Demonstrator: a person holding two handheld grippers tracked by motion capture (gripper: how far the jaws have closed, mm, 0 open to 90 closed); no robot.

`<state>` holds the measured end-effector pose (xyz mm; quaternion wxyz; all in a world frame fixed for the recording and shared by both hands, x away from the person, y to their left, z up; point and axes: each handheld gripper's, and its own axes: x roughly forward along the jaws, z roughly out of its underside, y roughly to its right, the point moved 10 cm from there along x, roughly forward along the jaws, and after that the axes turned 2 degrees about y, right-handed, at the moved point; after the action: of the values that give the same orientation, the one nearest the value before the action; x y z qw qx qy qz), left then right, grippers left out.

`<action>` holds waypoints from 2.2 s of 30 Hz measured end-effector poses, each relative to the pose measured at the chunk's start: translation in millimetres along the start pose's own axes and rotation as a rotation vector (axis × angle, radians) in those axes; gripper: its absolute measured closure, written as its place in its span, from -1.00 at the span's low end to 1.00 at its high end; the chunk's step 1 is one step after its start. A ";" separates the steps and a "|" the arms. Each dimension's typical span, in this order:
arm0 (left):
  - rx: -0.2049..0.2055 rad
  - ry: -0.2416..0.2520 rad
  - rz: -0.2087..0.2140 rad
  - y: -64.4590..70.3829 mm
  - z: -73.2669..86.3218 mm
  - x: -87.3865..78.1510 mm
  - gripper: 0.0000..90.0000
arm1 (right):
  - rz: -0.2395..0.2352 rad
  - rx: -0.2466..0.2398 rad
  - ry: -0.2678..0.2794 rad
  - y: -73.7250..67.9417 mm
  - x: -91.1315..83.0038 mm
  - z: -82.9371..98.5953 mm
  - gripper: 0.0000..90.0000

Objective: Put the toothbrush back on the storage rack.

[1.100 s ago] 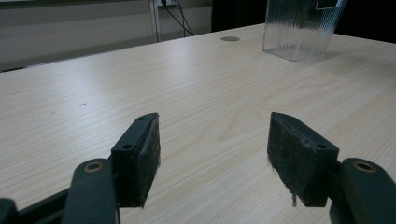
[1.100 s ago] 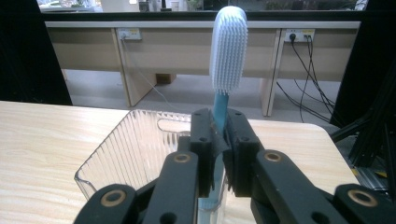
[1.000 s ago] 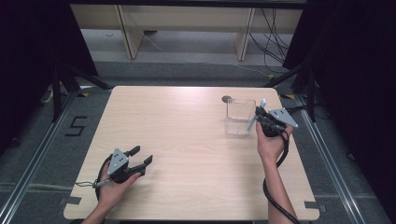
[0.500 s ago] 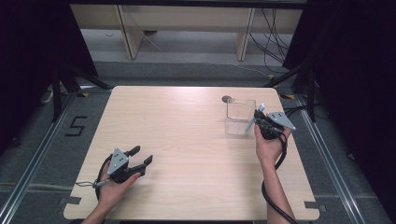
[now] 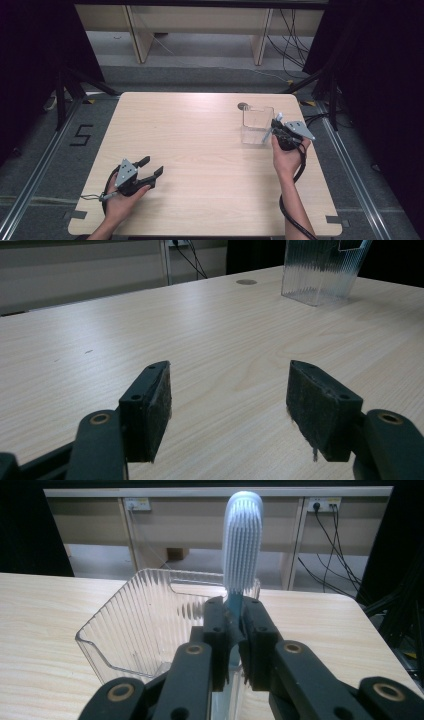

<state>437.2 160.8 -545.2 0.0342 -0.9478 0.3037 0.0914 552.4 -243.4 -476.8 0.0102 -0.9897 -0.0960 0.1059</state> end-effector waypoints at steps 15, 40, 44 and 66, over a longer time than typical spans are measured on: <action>0.004 0.017 0.007 0.3 -1.3 1.4 -0.24 | 0.002 0.009 0.000 0.6 0.0 -0.2 0.54; -0.005 -0.003 0.000 0.1 0.3 -0.7 -0.24 | -0.019 0.027 -0.073 1.8 -17.4 15.9 -0.14; -0.002 -0.003 -0.002 0.2 0.3 -0.5 -0.24 | -0.022 0.030 -0.085 2.2 -28.2 20.5 -0.17; 0.001 -0.007 -0.003 0.8 0.5 -0.4 -0.24 | -0.089 0.002 -0.112 -14.2 -73.5 64.7 -0.17</action>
<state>436.3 160.4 -545.6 0.0359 -0.9479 0.3023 0.0943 465.6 -243.7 -524.2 0.0103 -0.9769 -0.1404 0.1608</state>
